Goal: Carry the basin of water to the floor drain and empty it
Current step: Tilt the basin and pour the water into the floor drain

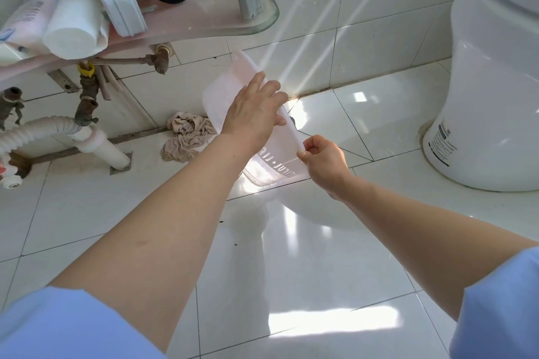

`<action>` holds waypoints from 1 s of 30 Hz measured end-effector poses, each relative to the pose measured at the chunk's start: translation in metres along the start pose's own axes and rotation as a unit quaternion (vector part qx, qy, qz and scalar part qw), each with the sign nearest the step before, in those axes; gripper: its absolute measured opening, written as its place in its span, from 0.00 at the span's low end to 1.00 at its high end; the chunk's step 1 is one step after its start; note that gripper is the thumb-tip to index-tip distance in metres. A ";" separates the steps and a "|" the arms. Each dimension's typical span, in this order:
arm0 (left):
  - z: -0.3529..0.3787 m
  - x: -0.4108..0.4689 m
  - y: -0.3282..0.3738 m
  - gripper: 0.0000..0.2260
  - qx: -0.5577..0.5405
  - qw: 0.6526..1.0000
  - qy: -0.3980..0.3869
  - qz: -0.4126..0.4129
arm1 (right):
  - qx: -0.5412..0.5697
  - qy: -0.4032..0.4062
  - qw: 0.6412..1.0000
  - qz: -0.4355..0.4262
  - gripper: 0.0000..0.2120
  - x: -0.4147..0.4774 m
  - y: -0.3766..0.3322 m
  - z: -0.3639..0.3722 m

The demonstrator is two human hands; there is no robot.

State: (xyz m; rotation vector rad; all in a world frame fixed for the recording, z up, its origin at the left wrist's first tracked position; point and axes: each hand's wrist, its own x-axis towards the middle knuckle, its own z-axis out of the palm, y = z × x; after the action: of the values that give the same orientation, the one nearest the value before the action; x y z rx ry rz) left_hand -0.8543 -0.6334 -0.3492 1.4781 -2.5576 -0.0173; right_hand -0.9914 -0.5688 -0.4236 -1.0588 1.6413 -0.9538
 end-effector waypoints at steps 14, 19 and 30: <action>-0.008 -0.031 -0.007 0.17 -0.007 0.996 -0.047 -0.075 | -0.036 -0.024 0.999 0.031 0.06 -0.010 -0.017 -0.018; -0.014 -0.043 -0.003 0.19 0.014 0.991 -0.085 -0.099 | -0.011 0.016 0.998 0.056 0.11 -0.015 -0.017 -0.010; -0.019 -0.083 -0.005 0.17 -0.055 0.976 -0.123 -0.172 | -0.082 0.075 0.985 0.133 0.10 -0.020 -0.011 0.014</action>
State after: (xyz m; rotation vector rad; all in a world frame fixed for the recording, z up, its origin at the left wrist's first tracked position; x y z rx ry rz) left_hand -0.8063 -0.5633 -0.3440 1.9604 -2.3900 -0.4084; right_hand -0.9718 -0.5554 -0.4111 -0.8619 1.9572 -0.7456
